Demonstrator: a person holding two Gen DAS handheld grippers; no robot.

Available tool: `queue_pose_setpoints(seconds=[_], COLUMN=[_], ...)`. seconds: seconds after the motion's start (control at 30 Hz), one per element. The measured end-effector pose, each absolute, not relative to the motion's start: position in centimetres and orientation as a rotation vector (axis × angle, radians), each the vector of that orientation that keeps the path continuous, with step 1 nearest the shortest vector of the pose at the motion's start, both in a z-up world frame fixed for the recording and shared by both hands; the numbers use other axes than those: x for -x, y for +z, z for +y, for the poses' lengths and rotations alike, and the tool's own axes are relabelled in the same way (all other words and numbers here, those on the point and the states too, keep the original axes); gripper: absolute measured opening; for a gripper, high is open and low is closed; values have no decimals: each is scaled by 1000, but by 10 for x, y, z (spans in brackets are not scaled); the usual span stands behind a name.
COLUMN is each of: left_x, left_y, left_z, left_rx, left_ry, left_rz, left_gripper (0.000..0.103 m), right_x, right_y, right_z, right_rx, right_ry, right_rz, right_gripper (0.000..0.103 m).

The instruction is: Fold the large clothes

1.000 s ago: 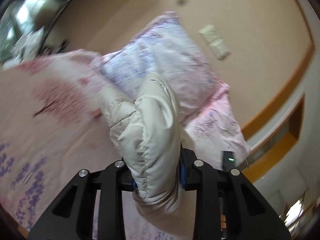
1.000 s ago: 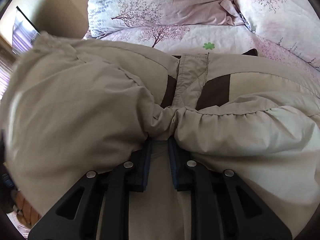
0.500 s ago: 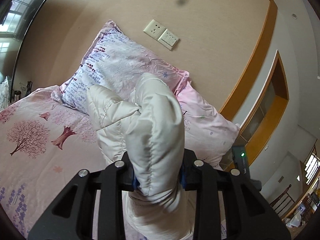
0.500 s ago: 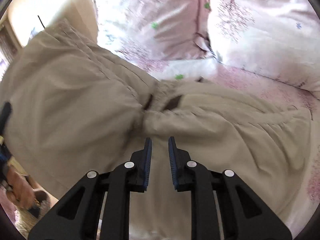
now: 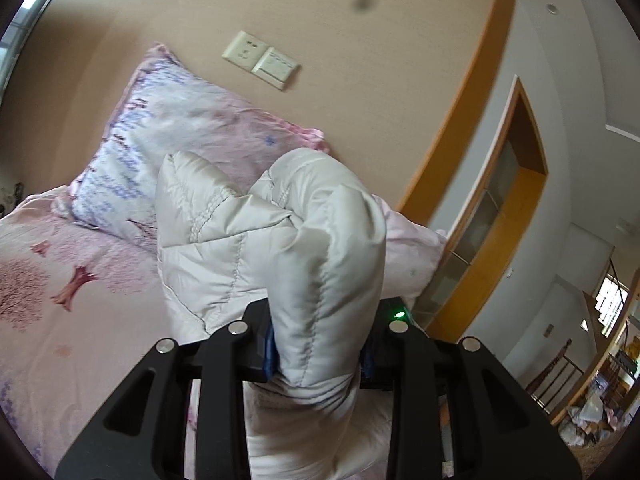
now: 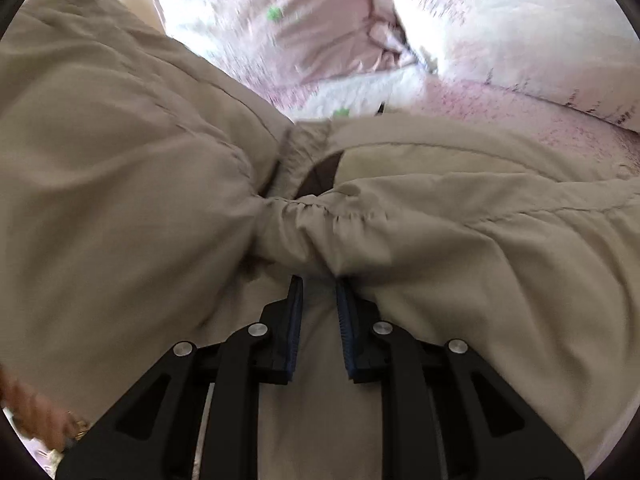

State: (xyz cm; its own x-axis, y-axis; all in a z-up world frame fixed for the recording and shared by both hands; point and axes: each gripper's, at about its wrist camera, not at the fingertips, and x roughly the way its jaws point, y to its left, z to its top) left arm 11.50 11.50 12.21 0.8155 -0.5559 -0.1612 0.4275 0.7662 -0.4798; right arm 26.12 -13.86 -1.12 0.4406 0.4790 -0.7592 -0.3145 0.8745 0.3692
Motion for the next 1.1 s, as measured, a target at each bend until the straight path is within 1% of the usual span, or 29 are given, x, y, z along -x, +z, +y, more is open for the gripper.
queue_pose_setpoints(seconds=[0.07, 0.17, 0.23, 0.33, 0.43, 0.53, 0.6, 0.63, 0.73, 0.9, 1.1], left_x=[-114, -112, -112, -115, -119, -125, -127, -127, -129, -137, -143], left_y=[124, 126, 127, 127, 125, 120, 115, 113, 109, 103, 96], left_z=[107, 92, 83, 65, 43, 19, 1, -10, -31, -60, -84], left_rx=[431, 405, 391, 378, 356, 347, 332, 318, 300, 274, 240], left_ry=[-561, -588, -606, -640, -670, -707, -737, -753, -778, -801, -819], left_rz=[303, 301, 302, 308, 323, 356, 375, 384, 402, 431, 453], left_gripper=[31, 31, 31, 31, 32, 32, 32, 32, 32, 32, 32], right_x=[-239, -223, -229, -252, -266, -261, -246, -236, -208, -181, -179], right_y=[7, 14, 4, -27, -36, -27, -19, -14, -5, -12, -30], right_z=[-153, -172, -184, -185, -180, -194, -217, -229, -273, -323, -343], right_rx=[-195, -185, -199, -238, -237, -295, -345, -366, -431, -495, -538], right_ry=[475, 375, 334, 350, 363, 393, 407, 400, 326, 223, 182], right_rz=[920, 859, 880, 986, 987, 957, 899, 866, 776, 741, 765], right_gripper=[19, 19, 19, 17, 16, 16, 17, 17, 28, 28, 28])
